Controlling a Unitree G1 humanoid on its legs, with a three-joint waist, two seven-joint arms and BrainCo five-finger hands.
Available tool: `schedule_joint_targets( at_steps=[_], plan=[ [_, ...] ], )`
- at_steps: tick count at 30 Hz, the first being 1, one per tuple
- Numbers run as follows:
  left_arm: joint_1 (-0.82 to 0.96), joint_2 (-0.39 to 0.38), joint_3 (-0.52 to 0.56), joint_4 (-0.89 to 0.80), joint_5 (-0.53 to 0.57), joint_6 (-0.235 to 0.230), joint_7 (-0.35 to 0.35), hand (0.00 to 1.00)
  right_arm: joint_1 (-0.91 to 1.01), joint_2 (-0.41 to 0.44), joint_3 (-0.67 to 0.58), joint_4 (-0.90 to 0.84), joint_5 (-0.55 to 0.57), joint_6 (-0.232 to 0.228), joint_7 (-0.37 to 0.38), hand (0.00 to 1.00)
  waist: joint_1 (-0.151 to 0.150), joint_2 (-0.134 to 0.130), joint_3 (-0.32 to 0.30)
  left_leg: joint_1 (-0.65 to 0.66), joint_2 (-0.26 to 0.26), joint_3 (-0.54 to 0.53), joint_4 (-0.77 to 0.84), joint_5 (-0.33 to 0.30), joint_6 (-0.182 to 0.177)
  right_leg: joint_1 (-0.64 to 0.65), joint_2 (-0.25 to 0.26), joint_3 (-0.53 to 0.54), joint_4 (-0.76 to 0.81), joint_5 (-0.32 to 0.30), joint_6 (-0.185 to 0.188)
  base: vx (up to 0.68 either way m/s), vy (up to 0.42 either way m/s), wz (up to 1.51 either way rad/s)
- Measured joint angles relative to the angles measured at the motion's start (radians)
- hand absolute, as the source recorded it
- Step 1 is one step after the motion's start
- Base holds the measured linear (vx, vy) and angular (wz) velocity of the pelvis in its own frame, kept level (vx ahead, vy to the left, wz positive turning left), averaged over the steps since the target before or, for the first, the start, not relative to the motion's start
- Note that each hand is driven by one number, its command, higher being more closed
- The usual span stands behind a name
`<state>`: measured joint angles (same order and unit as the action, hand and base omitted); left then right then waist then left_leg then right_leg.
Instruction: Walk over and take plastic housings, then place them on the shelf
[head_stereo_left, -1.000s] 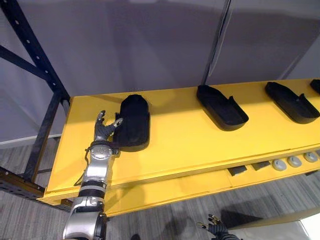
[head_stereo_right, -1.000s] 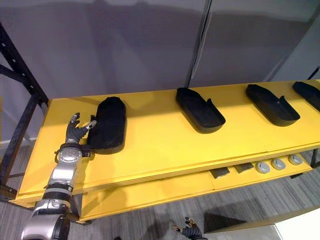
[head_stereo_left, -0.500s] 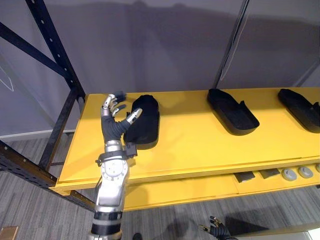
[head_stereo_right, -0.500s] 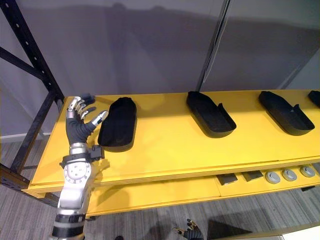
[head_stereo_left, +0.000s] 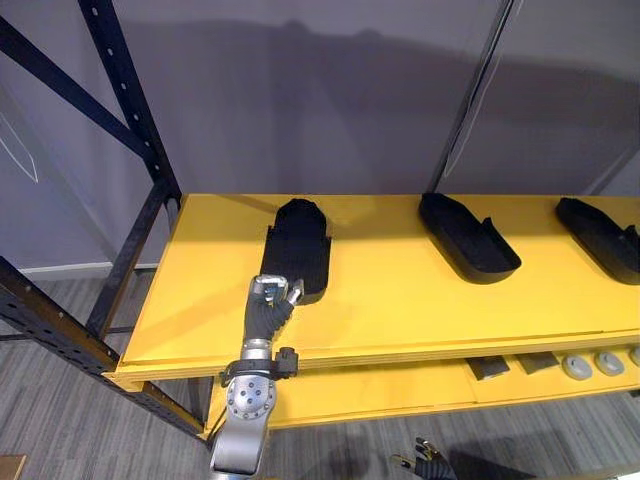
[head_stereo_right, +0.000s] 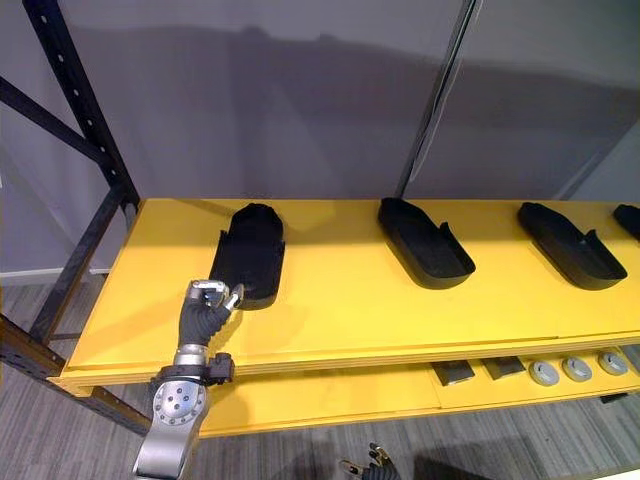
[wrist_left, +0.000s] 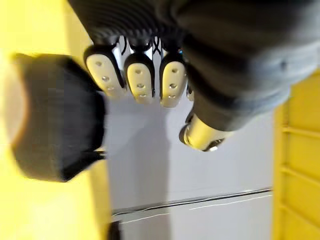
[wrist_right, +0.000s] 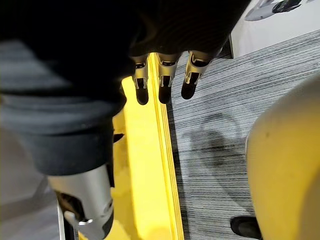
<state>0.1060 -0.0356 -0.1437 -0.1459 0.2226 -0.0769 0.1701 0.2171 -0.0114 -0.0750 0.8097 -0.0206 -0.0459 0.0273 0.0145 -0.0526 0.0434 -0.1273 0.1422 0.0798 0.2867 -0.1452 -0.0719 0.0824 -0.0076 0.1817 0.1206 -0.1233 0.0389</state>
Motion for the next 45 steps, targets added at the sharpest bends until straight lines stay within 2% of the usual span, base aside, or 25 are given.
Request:
schedule_joint_targets(
  at_steps=[5, 7, 12, 17, 18, 26, 29, 39, 42, 45],
  plan=[
    [-0.020, 0.008, 0.001, 0.170, 0.019, 0.024, 0.001, 1.00, 0.016, 0.009, 0.000, -0.010, 0.000, 0.000, -0.001, 0.00, -0.001, -0.001, -0.025, 0.009, 0.011, 0.012, -0.019, 0.010, -0.008, -0.015, 0.011, 0.005, 0.016, 0.000, -0.001, 0.00, -0.012, -0.07],
    [-0.032, 0.017, 0.003, 0.245, 0.019, 0.042, 0.001, 1.00, 0.016, 0.009, 0.000, -0.003, 0.000, 0.000, -0.003, 0.00, -0.002, -0.001, -0.037, 0.026, 0.010, 0.025, -0.055, 0.035, -0.008, -0.022, 0.010, 0.007, 0.018, 0.001, -0.001, -0.01, -0.043, -0.14],
    [-0.124, 0.042, 0.006, 0.358, 0.067, 0.042, 0.004, 1.00, 0.009, 0.010, 0.000, 0.015, 0.000, 0.000, -0.005, 0.00, -0.010, -0.001, -0.055, 0.070, -0.004, 0.034, -0.199, 0.122, -0.008, -0.056, 0.007, 0.010, 0.029, 0.001, -0.002, -0.03, -0.050, -0.01],
    [-0.221, 0.063, 0.032, 0.466, 0.077, 0.046, 0.026, 1.00, -0.021, 0.008, -0.002, 0.050, -0.001, 0.000, -0.005, 0.00, -0.038, 0.001, -0.056, 0.127, -0.020, 0.048, -0.357, 0.218, -0.009, -0.069, 0.005, 0.014, 0.013, 0.006, -0.007, -0.11, 0.000, -0.05],
    [-0.287, 0.088, 0.041, 0.531, 0.089, 0.056, 0.028, 1.00, -0.036, 0.006, -0.001, 0.062, -0.001, -0.001, -0.005, 0.00, -0.061, 0.001, -0.053, 0.126, -0.028, 0.061, -0.378, 0.234, -0.003, -0.083, 0.002, 0.026, -0.015, 0.017, 0.012, -0.25, 0.084, -0.19],
    [-0.383, 0.113, 0.065, 0.600, 0.095, 0.053, 0.041, 1.00, -0.065, 0.008, 0.000, 0.094, -0.002, 0.000, -0.004, 0.00, -0.078, -0.014, -0.042, 0.116, -0.045, 0.062, -0.378, 0.232, -0.002, -0.079, -0.014, 0.031, -0.048, 0.022, 0.021, -0.03, 0.032, -0.02],
    [-0.411, 0.131, 0.079, 0.609, 0.097, 0.055, 0.040, 1.00, -0.073, 0.007, 0.000, 0.097, -0.003, -0.001, -0.003, 0.00, -0.094, -0.017, -0.037, 0.117, -0.045, 0.063, -0.377, 0.232, -0.001, -0.073, -0.014, 0.031, -0.057, 0.027, 0.015, 0.06, 0.006, -0.02],
    [-0.490, 0.166, 0.094, 0.646, 0.096, 0.062, 0.041, 1.00, -0.102, -0.010, 0.021, 0.113, -0.010, -0.001, 0.012, 0.00, -0.113, -0.022, -0.003, 0.132, -0.037, 0.063, -0.374, 0.223, -0.009, -0.047, -0.010, 0.030, -0.077, 0.033, 0.007, 0.02, 0.002, 0.00],
    [-0.478, 0.165, 0.080, 0.616, 0.094, 0.071, 0.040, 1.00, -0.102, -0.018, 0.027, 0.113, -0.010, -0.009, 0.013, 0.00, -0.112, -0.022, 0.001, 0.137, -0.038, 0.062, -0.374, 0.223, -0.008, -0.044, -0.011, 0.029, -0.075, 0.033, 0.007, -0.04, 0.020, 0.00],
    [-0.379, 0.154, 0.065, 0.453, 0.082, 0.067, 0.040, 1.00, -0.102, -0.020, 0.037, 0.106, -0.009, -0.018, 0.013, 0.00, -0.110, -0.023, 0.013, 0.139, -0.039, 0.061, -0.374, 0.223, -0.008, -0.042, -0.013, 0.027, -0.074, 0.033, 0.007, -0.05, 0.023, 0.00]
  ],
)
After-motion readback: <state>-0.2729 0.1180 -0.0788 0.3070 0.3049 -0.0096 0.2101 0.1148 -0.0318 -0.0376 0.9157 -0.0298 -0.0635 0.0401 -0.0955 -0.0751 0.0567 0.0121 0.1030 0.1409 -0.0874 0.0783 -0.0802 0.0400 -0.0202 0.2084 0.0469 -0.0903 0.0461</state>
